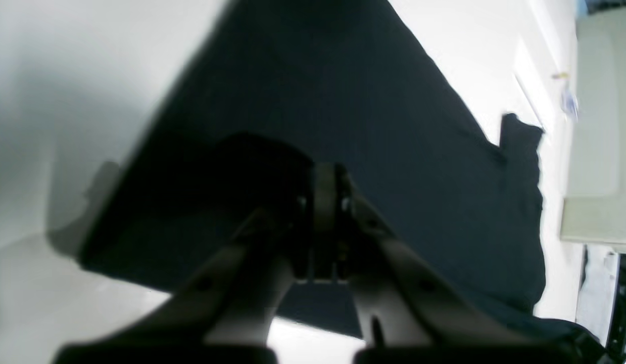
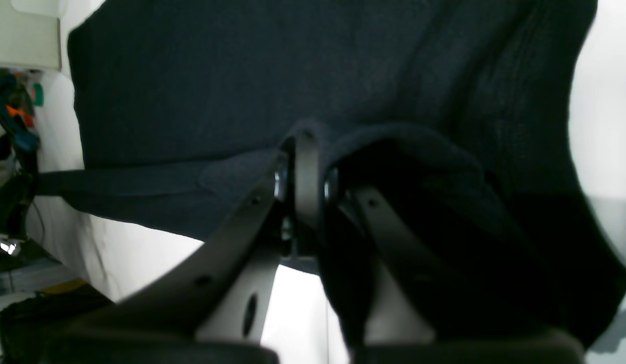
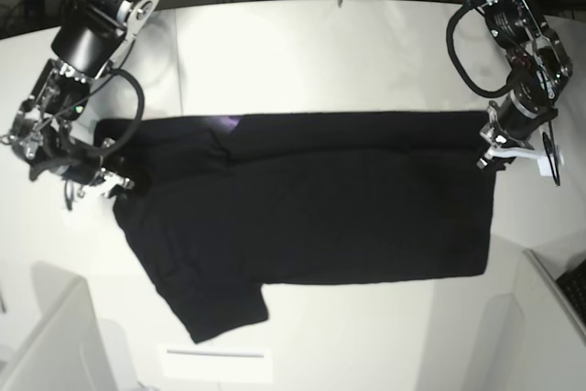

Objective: Fold the T-shirt properly
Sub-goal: 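Lay the folded edge down and drag it back with both grippers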

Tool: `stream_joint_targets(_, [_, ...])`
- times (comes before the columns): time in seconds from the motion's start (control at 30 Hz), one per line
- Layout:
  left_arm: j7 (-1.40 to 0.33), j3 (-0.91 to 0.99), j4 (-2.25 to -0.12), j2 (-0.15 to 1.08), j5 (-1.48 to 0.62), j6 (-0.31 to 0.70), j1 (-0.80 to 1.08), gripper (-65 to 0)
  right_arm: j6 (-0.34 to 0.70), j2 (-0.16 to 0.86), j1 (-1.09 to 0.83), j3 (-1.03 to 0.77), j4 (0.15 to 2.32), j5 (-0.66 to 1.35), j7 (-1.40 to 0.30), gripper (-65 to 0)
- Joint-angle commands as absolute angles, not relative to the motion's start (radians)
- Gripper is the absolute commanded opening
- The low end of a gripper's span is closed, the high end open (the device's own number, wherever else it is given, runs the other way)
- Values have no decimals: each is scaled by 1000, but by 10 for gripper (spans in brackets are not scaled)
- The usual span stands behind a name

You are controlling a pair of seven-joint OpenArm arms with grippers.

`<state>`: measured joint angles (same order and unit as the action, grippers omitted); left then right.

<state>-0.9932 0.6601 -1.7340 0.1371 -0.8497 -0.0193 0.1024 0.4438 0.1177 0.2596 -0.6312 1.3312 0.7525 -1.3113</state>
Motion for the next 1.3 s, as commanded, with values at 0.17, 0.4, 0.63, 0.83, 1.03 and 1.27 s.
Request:
stream_joint_targets(0.17, [-975,671,-1748,154,-862,-12,73,-650,444,133,288,-641,1311,773,-1287,-650])
stream_joint_targets(0.4, [-972,674,-1748,157,-862,-12,65,-375,444,133,288,-644,1314,779,-1251,-252])
stream_joint_targets(0.63, [-949,751,-1796,153,-868,-12,50,0,444,122,219,-710,1521,780,-1214,-275])
stream_joint_targets(0.83, [-944,909,-1914,122,-955,-5,225,0,335,18,21,-872,1810,780,-1211,-275])
stream_joint_targets(1.03, [-941,1017,-1830,42,-998,51,323,0,334,-108,-124,-951,1827,776,-1204,-273])
stream_joint_targets(1.27, [-941,1018,-1616,50,-997,102,255,0,334,-113,-133,-941,1662,774,-1098,-273])
